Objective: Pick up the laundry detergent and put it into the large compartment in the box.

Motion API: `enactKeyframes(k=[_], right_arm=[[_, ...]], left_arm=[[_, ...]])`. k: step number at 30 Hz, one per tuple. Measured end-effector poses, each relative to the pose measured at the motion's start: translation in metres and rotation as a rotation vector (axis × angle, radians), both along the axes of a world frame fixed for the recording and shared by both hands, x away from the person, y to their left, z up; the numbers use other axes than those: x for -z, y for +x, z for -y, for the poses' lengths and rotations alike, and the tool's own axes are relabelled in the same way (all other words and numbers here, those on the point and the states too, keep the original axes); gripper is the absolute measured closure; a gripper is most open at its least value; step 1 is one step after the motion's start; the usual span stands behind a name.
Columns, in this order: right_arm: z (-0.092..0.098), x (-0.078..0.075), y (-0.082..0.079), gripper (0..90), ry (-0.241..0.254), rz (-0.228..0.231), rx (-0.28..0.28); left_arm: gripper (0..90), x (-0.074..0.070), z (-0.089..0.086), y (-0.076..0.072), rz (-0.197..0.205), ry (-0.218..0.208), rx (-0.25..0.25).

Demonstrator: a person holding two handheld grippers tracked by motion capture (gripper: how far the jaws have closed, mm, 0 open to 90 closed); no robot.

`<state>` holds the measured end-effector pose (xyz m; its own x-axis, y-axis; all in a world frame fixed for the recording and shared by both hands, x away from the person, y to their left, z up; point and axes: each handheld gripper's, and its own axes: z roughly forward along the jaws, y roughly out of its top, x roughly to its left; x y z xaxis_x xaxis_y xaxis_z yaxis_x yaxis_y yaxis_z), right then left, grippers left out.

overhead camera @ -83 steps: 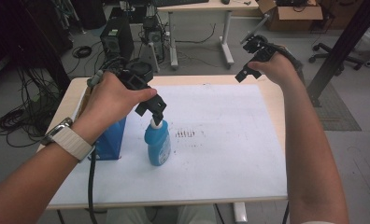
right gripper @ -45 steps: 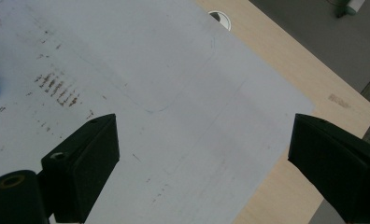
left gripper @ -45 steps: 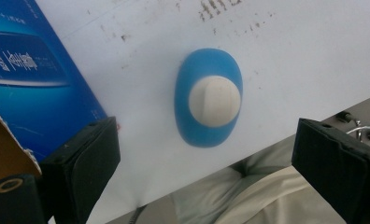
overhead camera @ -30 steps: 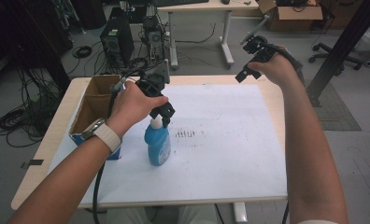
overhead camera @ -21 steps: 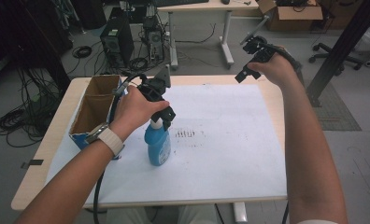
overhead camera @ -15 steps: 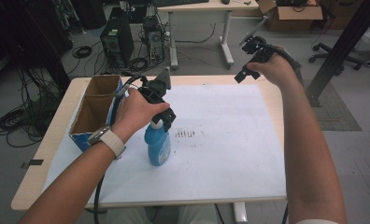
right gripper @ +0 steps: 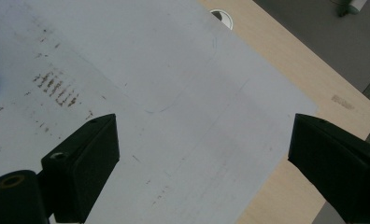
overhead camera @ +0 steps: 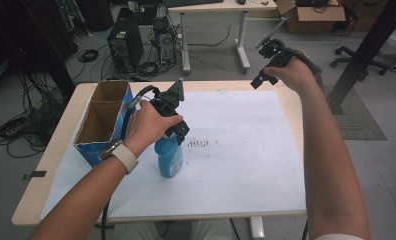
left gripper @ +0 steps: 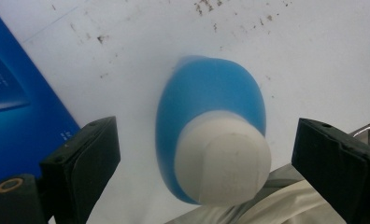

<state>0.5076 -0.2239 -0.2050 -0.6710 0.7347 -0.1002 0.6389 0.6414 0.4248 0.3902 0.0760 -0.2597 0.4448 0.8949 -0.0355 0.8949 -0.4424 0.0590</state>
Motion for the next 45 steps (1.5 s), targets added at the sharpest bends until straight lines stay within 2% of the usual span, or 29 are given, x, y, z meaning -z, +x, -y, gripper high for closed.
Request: enactKeyframes(k=[22,37,45], right_arm=[[-0.002,0.003,0.002,8.6,0.000,-0.004,-0.006],[-0.003,0.003,0.002,8.6,0.001,-0.005,-0.007],[-0.003,0.004,0.002,8.6,0.000,-0.005,-0.008]], left_arm=[[10.6,0.019,0.003,-0.001,-0.033,0.003,-0.025],[17.0,0.021,0.004,0.000,-0.039,0.002,-0.034],[22.4,0.021,0.002,0.000,-0.027,0.002,-0.043]])
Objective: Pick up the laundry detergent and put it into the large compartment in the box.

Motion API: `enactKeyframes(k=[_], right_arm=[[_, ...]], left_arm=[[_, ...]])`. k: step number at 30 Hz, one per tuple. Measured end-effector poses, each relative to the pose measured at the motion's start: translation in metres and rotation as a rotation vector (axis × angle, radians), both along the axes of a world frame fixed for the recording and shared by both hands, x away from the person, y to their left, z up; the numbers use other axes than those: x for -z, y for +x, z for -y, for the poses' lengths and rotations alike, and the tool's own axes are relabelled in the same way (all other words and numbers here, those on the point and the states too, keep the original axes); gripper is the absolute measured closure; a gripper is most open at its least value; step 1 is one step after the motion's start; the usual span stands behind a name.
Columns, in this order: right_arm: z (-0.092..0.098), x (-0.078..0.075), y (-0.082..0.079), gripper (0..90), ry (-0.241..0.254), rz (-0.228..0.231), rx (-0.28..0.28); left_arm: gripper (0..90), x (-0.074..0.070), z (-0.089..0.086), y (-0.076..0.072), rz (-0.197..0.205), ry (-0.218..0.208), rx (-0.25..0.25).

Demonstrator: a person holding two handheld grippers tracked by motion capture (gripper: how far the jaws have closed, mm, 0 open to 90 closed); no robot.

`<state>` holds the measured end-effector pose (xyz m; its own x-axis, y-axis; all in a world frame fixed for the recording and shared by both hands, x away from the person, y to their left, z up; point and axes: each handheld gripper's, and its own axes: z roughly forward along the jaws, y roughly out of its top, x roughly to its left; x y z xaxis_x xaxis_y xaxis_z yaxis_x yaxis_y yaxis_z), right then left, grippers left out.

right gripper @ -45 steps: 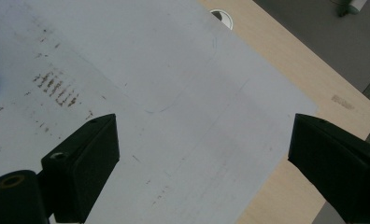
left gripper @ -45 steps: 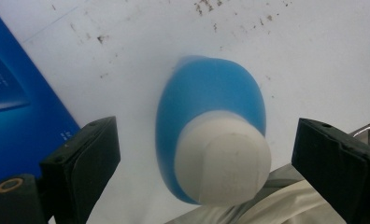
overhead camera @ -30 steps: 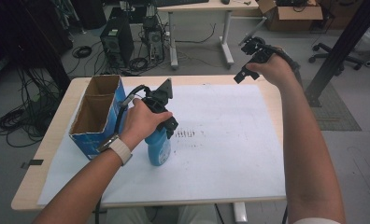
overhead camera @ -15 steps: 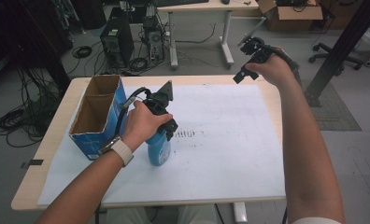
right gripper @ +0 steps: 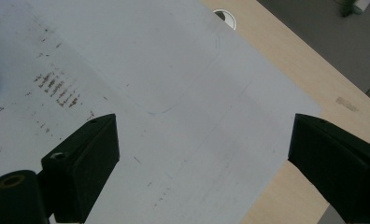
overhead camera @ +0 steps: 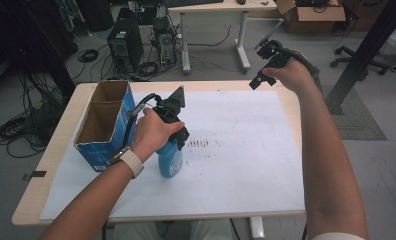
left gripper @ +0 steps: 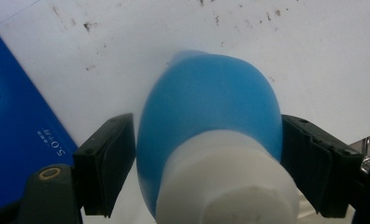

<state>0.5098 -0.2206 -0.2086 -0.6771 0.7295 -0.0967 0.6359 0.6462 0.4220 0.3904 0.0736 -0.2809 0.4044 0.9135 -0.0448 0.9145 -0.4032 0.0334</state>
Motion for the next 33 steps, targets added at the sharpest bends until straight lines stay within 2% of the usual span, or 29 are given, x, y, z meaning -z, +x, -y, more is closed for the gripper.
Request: enactKeyframes(k=[11,26,33], right_arm=[[0.0002,0.0001,-0.0006,8.6,0.001,0.000,-0.001],[0.0008,0.0012,-0.0001,8.6,0.002,-0.002,0.001],[0.0017,0.0006,-0.0006,8.6,0.005,-0.001,0.002]], left_arm=[[26.3,0.0004,-0.0002,-0.0002,0.012,0.002,-0.006],[36.4,0.0016,0.0004,-0.0008,0.022,0.007,0.000],[36.8,0.0014,0.0011,-0.0007,0.022,0.012,0.004]])
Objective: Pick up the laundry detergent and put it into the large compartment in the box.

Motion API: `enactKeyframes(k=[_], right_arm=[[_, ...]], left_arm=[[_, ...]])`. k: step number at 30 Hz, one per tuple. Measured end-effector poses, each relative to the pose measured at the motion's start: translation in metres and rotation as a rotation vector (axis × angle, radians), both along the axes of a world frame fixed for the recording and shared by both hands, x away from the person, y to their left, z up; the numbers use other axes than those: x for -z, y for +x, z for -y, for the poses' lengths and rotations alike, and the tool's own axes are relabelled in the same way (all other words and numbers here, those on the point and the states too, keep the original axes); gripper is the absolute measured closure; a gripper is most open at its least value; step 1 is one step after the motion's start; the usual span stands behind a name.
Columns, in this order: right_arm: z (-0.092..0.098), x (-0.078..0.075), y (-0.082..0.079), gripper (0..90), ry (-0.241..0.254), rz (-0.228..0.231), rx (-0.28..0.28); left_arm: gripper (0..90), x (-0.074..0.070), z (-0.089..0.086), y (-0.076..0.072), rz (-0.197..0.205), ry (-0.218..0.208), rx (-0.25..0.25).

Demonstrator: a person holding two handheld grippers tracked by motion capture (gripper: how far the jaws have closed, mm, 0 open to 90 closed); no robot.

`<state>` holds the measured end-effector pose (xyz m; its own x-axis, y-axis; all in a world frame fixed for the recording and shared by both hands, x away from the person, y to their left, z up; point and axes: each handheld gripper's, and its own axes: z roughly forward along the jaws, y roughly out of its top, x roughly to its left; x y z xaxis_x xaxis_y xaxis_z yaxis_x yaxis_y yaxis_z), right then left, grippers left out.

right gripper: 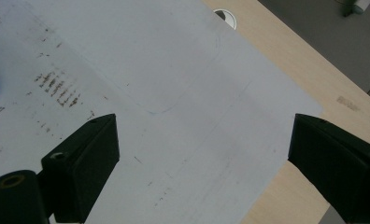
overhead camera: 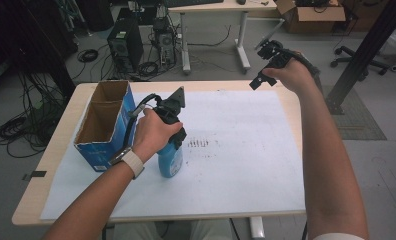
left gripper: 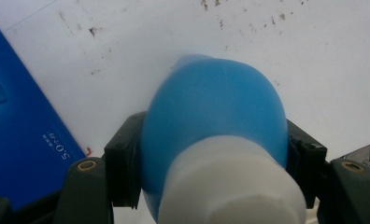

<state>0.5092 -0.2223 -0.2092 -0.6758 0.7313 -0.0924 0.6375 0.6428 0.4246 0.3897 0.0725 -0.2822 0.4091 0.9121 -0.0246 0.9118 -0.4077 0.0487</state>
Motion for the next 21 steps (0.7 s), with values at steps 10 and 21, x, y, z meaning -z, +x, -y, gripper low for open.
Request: enactKeyframes(k=[10,21], right_arm=[[0.001,0.000,0.000,8.7,-0.001,-0.002,0.002],[0.003,0.001,-0.002,9.0,0.001,-0.007,0.003]], left_arm=[[37.2,-0.001,-0.001,0.000,0.006,0.002,-0.010],[37.3,-0.027,-0.005,-0.001,0.025,0.007,-0.015]])
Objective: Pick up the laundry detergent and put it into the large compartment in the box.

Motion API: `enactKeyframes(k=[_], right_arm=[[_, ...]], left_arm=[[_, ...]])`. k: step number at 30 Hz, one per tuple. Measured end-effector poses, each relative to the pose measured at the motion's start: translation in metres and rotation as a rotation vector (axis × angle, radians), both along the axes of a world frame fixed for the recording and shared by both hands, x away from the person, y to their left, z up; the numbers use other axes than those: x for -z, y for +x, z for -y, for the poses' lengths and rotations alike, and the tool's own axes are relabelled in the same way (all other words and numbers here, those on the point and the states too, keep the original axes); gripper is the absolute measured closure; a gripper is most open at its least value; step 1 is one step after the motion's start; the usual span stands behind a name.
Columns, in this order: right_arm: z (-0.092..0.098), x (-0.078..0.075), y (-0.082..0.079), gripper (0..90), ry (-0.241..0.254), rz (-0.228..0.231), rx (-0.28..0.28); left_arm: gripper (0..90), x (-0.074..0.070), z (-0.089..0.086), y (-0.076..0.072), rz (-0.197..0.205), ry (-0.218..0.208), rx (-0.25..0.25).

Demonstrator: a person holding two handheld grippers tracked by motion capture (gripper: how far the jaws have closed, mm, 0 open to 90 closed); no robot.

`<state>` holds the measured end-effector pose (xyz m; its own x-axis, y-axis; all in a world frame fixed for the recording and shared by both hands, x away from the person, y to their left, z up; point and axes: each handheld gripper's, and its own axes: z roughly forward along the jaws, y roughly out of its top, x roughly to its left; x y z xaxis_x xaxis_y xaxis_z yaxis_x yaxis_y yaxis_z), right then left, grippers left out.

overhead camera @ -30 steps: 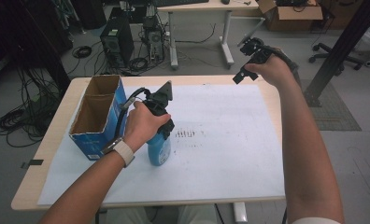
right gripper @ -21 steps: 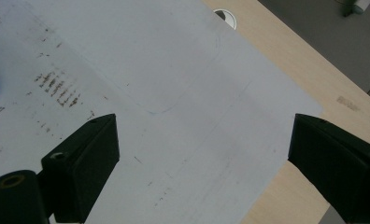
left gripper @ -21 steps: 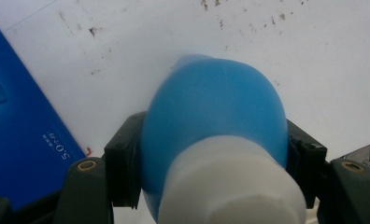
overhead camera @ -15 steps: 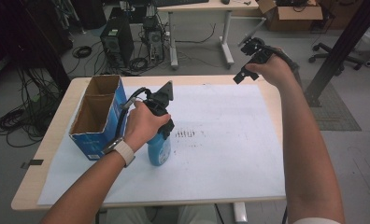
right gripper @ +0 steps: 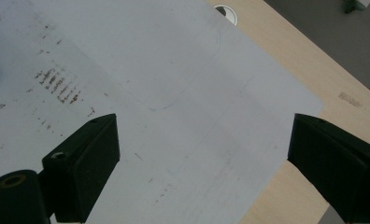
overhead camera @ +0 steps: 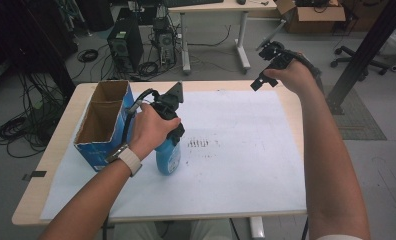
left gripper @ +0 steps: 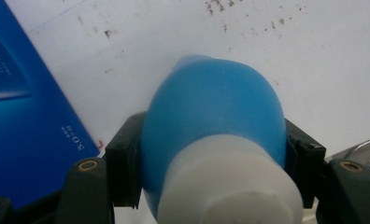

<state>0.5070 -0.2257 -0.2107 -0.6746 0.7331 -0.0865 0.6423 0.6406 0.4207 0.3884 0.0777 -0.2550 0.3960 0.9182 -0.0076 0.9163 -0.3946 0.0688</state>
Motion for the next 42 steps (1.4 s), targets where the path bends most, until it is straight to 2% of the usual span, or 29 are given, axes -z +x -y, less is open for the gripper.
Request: enactKeyframes(k=[3,4,9,10,11,18,20,24,31,37,39,40,42], right_arm=[[0.000,0.000,-0.001,9.0,0.000,0.000,0.000],[0.000,-0.001,-0.001,9.0,0.002,0.002,0.001],[0.001,-0.002,-0.002,9.0,0.005,0.004,0.001],[0.000,-0.002,-0.002,9.1,0.004,0.004,0.000],[0.000,-0.002,-0.002,9.1,0.004,0.004,0.000],[-0.004,-0.001,-0.001,9.2,0.005,0.002,-0.004],[-0.006,0.000,-0.001,9.2,0.005,0.002,-0.006],[-0.007,0.000,-0.002,9.2,0.006,0.001,-0.010],[-0.007,-0.001,-0.002,9.2,0.009,0.004,-0.012],[-0.007,-0.002,-0.002,9.5,0.008,0.012,-0.009],[-0.006,-0.002,-0.002,9.6,0.009,0.014,-0.009],[-0.006,-0.002,-0.002,9.6,0.010,0.014,-0.008],[-0.006,-0.002,-0.002,9.6,0.007,0.013,-0.009]], left_arm=[[37.3,-0.008,-0.002,-0.001,0.013,-0.004,-0.011],[37.3,-0.016,-0.004,-0.001,0.014,-0.001,-0.009],[37.4,-0.026,-0.008,0.000,0.014,0.002,-0.014],[37.3,-0.033,-0.010,0.000,0.015,-0.001,-0.015],[37.4,-0.033,-0.010,0.000,0.015,-0.001,-0.015],[37.3,-0.059,-0.010,-0.001,0.034,0.003,-0.016],[37.4,-0.062,-0.010,-0.001,0.031,0.002,-0.018],[37.4,-0.076,-0.010,-0.001,0.034,-0.018,-0.016],[37.4,-0.091,-0.011,0.000,0.038,-0.016,-0.026],[37.4,-0.109,-0.019,0.002,0.042,-0.034,-0.050],[37.4,-0.114,-0.022,0.002,0.044,-0.032,-0.054],[37.4,-0.121,-0.025,0.002,0.051,-0.025,-0.059],[37.4,-0.125,-0.026,0.002,0.054,-0.022,-0.062]])
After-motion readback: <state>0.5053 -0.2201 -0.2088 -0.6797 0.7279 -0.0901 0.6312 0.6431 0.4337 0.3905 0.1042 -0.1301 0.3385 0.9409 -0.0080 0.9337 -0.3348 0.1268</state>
